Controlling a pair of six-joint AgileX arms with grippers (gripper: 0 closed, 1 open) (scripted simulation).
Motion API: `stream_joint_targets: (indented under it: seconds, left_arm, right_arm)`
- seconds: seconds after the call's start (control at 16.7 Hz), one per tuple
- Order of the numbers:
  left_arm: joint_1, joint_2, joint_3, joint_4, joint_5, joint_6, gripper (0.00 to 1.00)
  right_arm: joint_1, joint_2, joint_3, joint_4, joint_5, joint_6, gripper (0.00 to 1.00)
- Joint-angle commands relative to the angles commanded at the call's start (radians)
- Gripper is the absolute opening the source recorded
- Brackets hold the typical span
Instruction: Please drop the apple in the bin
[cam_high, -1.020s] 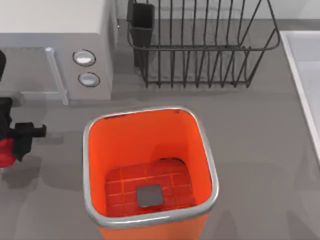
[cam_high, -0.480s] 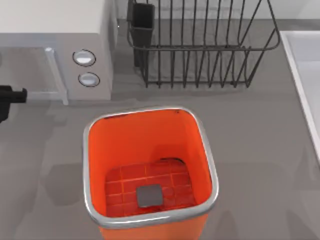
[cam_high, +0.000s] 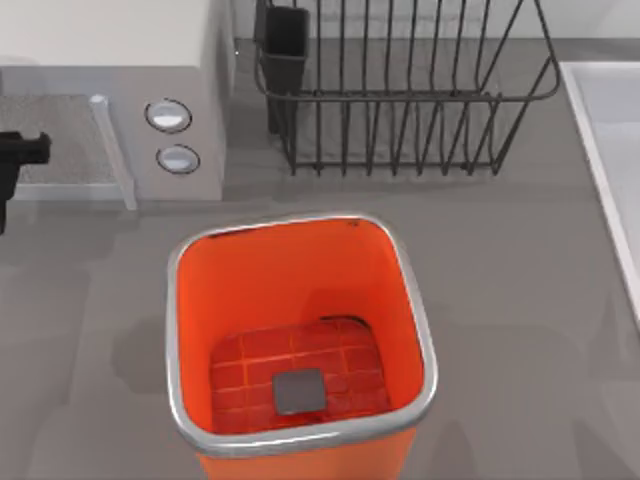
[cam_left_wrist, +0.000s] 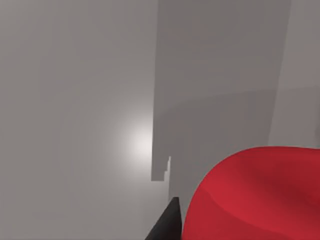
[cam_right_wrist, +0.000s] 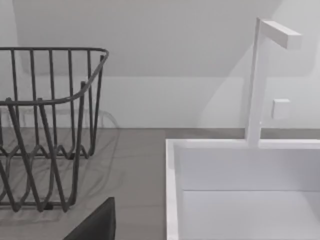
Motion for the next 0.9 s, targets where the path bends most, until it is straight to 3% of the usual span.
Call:
stream_joint_targets:
  seconds: [0.24,0.42,0.6,0.9]
  left_arm:
    - [-0.007,-0.003,-0.002,0.001,-0.003,-0.001,0.0]
    - [-0.074,0.018,0.02,-0.018,-0.015,-0.062,0.0]
    - [-0.238,0.053,0.069,-0.049,-0.034,-0.189,0.0]
    - [-0.63,0.111,0.159,-0.101,-0.064,-0.529,0.0]
  right_arm:
    - [0.0,0.0,0.0,0.0,0.0,0.0,1.0]
    - [0.0,0.0,0.0,0.0,0.0,0.0,1.0]
    - [0.0,0.0,0.0,0.0,0.0,0.0,1.0]
    - [0.0,0.0,0.0,0.0,0.0,0.0,1.0]
